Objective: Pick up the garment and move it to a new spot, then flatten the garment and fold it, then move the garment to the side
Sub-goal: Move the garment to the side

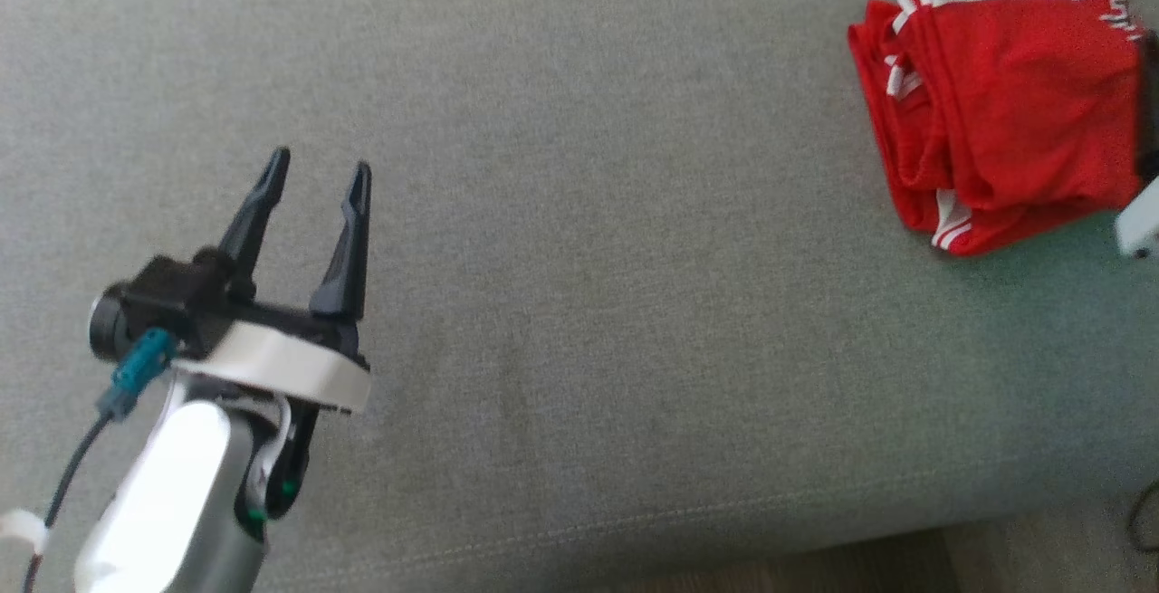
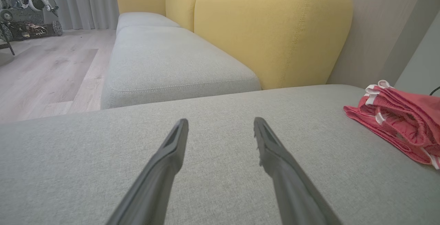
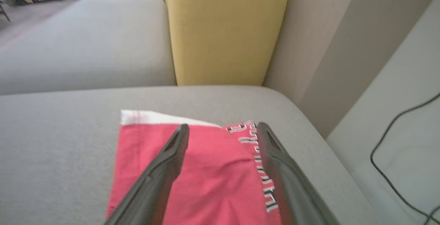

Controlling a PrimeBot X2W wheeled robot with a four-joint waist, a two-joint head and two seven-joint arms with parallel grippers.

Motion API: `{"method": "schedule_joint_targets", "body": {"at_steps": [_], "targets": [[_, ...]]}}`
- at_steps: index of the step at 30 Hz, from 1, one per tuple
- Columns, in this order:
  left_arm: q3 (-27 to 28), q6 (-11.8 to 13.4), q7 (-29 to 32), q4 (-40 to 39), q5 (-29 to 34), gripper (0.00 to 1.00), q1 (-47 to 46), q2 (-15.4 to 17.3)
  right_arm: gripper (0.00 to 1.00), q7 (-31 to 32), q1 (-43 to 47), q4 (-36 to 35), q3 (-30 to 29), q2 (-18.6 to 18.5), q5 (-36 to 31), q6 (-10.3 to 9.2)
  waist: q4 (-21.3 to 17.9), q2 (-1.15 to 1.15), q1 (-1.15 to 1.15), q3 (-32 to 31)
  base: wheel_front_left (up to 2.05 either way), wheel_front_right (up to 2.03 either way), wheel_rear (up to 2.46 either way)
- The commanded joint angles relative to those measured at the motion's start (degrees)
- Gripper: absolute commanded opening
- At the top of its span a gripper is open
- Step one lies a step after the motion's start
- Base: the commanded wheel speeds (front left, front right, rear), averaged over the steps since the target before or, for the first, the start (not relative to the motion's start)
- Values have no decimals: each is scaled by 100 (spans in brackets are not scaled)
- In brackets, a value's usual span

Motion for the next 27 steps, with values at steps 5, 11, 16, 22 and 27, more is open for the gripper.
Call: {"method": "schedule_joint_targets", "body": {"at_steps": [5, 11, 16, 22, 27], "targets": [[294, 103, -44, -137, -69, 100, 88, 187, 100, -330, 430, -977, 209, 384, -139, -5, 119, 0, 0, -325, 0, 0, 0], [342, 192, -21, -149, -143, 100, 280, 215, 100, -761, 961, -1327, 641, 952, -316, -5, 396, 0, 0, -588, 0, 0, 0], [356, 258, 14, -205, -163, 100, 411, 262, 100, -1233, 1182, -1145, 1057, 1192, -199, -5, 641, 0, 0, -757, 0, 0, 0], [345, 391, 10, -219, -62, 100, 609, 357, 100, -1654, 1446, -769, 1375, 1247, -185, -5, 882, 0, 0, -1017, 0, 0, 0], [304, 436, 31, -275, -69, 100, 865, 406, 100, -1809, 1693, -471, 1427, 1250, -36, -5, 954, 0, 0, -1233, 0, 0, 0]]}}
